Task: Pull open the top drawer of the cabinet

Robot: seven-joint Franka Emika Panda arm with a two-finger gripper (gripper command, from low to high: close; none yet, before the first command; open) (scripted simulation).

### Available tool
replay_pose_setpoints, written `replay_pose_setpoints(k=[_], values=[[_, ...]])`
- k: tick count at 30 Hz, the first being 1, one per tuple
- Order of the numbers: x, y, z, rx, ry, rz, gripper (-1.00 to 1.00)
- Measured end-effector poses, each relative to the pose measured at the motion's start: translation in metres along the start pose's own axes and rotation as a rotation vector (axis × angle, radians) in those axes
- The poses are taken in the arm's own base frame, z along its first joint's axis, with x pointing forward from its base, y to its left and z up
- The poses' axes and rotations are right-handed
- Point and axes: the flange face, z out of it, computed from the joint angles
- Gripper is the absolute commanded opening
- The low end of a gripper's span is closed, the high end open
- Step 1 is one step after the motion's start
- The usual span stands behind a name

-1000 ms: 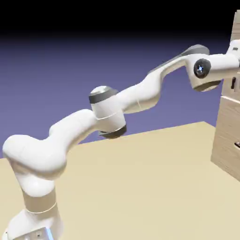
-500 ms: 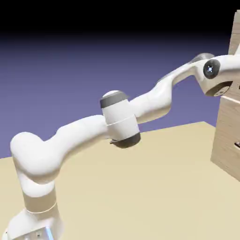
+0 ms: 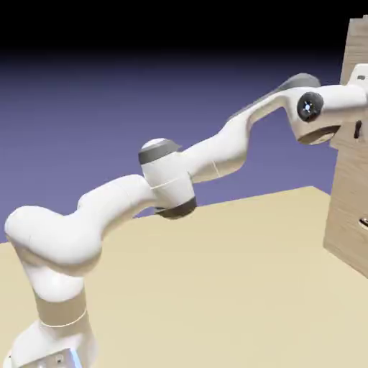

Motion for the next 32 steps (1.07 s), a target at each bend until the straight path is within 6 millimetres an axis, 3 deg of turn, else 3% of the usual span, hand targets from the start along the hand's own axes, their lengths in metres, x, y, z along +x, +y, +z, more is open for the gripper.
replay_pose_setpoints(k=[14,28,29,31,32], values=[[0.0,0.0,-0.097,0.0,-0.001,0.0,-1.0],[0.0,0.0,-0.238,0.001,-0.001,0.0,-1.0],[-0.001,0.0,-0.249,0.001,-0.001,0.0,1.0],[0.0,0.0,-0.249,-0.001,0.002,0.0,1.0],[0.0,0.0,-0.262,-0.001,0.001,-0.001,1.0]])
